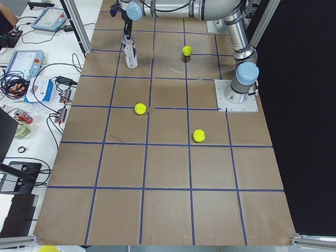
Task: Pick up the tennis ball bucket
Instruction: 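Set the can upright on the table and release it with the left gripper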
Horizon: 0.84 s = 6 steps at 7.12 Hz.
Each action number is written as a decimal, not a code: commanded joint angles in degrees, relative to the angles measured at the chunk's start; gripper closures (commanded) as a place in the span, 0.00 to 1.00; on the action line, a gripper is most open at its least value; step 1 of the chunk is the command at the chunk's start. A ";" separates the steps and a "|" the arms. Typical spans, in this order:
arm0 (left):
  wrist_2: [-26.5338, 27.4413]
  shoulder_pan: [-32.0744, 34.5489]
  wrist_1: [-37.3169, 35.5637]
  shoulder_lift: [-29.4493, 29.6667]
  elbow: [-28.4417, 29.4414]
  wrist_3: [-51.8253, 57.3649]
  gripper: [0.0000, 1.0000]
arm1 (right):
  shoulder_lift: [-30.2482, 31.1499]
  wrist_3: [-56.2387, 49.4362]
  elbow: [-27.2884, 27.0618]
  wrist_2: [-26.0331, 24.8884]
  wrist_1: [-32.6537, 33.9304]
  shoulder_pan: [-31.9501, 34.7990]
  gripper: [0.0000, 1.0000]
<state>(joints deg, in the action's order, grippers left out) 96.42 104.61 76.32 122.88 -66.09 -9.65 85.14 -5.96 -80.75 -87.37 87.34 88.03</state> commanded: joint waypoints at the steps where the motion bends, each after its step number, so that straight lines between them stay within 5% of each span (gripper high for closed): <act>1: 0.09 -0.29 0.93 -2.19 0.35 -0.02 0.13 | -0.15 0.16 -0.20 -0.09 0.02 0.03 0.00; 3: -4.55 -3.60 6.69 -8.93 0.35 -0.37 0.00 | -0.15 0.16 -0.29 -0.34 -0.06 -0.05 0.00; 6: -6.15 -9.66 12.80 -20.81 -8.14 0.07 0.00 | -0.15 0.16 -0.29 0.09 0.20 -0.06 0.00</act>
<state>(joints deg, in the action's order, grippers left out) 90.67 98.00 87.87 106.39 -70.41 -10.05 84.96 -5.80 -81.03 -87.63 87.34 87.98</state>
